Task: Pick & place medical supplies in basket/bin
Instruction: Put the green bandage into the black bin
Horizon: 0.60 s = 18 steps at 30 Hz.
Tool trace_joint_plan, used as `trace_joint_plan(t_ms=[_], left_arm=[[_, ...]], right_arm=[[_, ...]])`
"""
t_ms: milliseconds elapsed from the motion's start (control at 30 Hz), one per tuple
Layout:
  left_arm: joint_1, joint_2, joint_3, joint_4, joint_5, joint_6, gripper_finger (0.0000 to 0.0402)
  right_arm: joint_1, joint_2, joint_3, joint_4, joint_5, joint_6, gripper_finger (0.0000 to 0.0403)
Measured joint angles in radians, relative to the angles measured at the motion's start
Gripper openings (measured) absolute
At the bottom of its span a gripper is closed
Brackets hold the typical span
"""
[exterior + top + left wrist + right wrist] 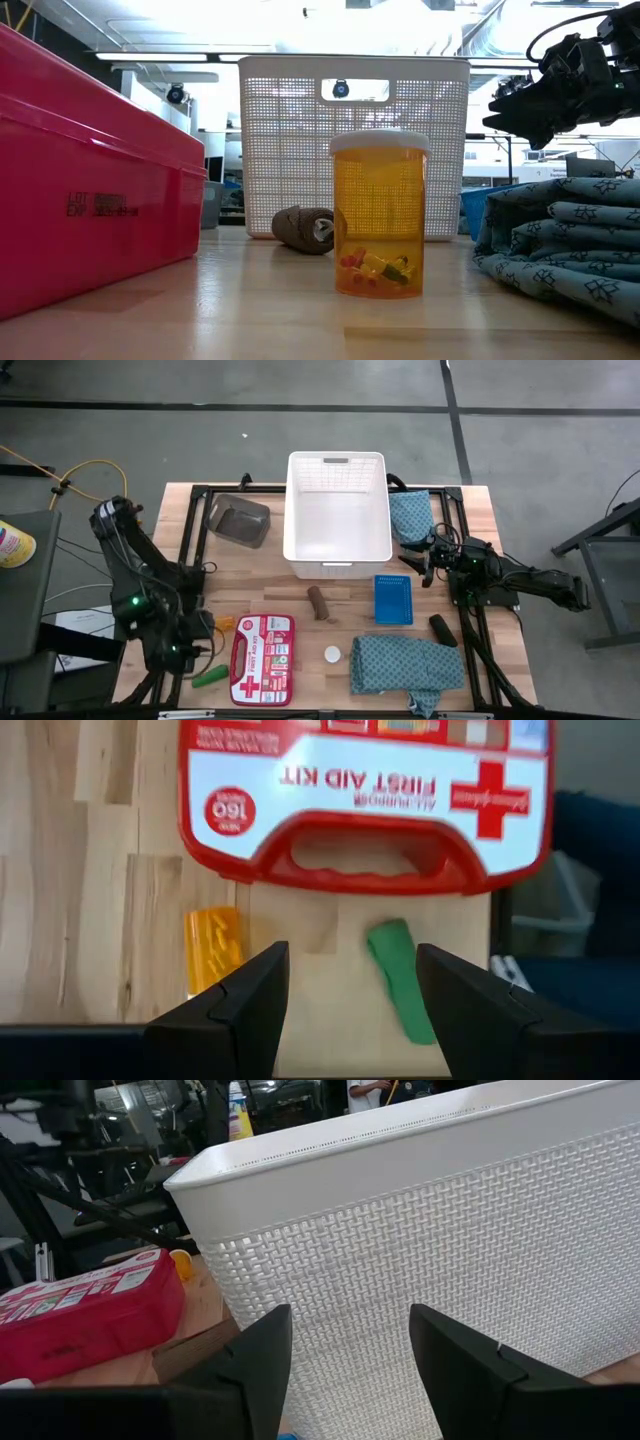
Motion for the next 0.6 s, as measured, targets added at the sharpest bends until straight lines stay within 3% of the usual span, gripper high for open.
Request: trace_joint_plan(t_ms=[400,600], left_arm=[[-0.064,0.227,0.0,0.159,0.111,-0.027,0.0211],[-0.064,0.27,0.0,0.168,0.135,-0.143,0.0211]], right_arm=[[0.0,0.0,0.0,0.0,0.0,0.0,0.0192],[0.0,0.0,0.0,0.0,0.0,0.0,0.0192]])
